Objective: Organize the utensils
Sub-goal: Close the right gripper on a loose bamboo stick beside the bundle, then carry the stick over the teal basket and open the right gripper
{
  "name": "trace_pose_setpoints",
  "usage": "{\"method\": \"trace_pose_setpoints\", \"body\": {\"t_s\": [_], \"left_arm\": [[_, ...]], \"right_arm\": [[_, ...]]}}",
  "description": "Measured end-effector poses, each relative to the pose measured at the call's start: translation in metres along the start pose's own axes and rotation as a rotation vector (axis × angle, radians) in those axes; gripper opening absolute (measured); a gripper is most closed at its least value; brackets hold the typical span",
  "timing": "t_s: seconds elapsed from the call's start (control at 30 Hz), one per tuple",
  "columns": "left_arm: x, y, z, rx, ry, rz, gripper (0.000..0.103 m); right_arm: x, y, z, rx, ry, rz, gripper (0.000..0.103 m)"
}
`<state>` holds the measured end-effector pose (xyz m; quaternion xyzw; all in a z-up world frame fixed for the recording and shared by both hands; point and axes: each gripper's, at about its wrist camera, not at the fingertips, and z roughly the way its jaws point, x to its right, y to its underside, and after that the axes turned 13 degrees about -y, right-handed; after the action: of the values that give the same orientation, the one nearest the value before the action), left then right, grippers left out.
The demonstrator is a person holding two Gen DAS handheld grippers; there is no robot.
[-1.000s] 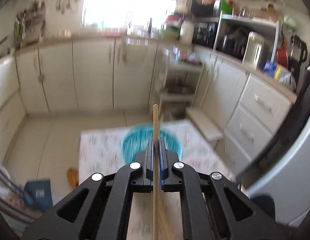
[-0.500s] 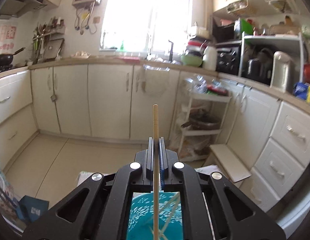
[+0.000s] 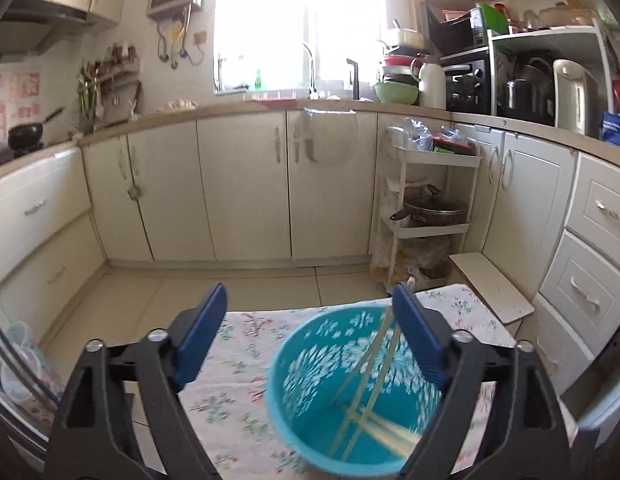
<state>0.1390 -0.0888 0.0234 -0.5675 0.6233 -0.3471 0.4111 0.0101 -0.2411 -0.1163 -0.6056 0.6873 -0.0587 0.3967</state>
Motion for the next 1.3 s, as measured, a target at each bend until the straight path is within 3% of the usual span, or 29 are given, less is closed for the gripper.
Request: {"method": "trace_pose_setpoints", "body": {"t_s": [0.1,0.17,0.27,0.37,0.43,0.47,0.63,0.77,0.97,1.03,1.1,1.2,1.3], "left_arm": [[-0.015,0.009,-0.026,0.022,-0.023,0.016,0.095],[-0.029,0.019,-0.042,0.019,-0.032,0.007,0.095],[-0.05,0.04,-0.055,-0.028,-0.029,-0.019,0.095],[-0.068,0.072,-0.055,-0.098,-0.029,-0.039,0.095],[-0.076,0.095,-0.045,-0.16,-0.032,-0.044,0.095],[-0.08,0.103,-0.04,-0.179,-0.034,-0.048,0.095],[-0.086,0.135,-0.008,-0.306,-0.012,-0.084,0.095],[-0.081,0.142,0.005,-0.327,0.004,-0.108,0.095],[-0.072,0.15,0.019,-0.359,0.014,-0.107,0.095],[-0.074,0.149,0.02,-0.354,0.019,-0.125,0.095],[-0.076,0.153,0.021,-0.363,0.022,-0.137,0.095],[-0.078,0.154,0.025,-0.38,0.023,-0.151,0.095],[-0.079,0.156,0.027,-0.392,0.03,-0.158,0.095]], "right_arm": [[-0.001,0.0,0.0,-0.001,0.007,-0.006,0.006],[-0.003,0.001,0.001,-0.002,0.008,-0.011,0.007],[-0.009,0.002,0.001,-0.008,0.003,-0.043,0.016],[-0.021,0.004,0.004,-0.03,-0.019,-0.107,0.043],[-0.031,0.007,0.008,-0.071,-0.05,-0.152,0.095],[-0.035,0.008,0.01,-0.081,-0.034,-0.168,0.097],[-0.038,0.007,0.012,-0.103,0.019,-0.161,0.096],[-0.032,-0.002,0.01,-0.097,0.001,-0.098,0.093],[-0.031,-0.008,0.015,-0.111,0.131,-0.167,0.051],[-0.031,-0.008,0.015,-0.113,0.186,-0.213,0.025],[-0.026,-0.008,0.012,-0.115,0.171,-0.202,0.006],[-0.019,-0.008,0.003,-0.09,0.149,-0.155,0.006],[-0.025,-0.019,-0.027,0.021,0.058,-0.099,0.006]]}}
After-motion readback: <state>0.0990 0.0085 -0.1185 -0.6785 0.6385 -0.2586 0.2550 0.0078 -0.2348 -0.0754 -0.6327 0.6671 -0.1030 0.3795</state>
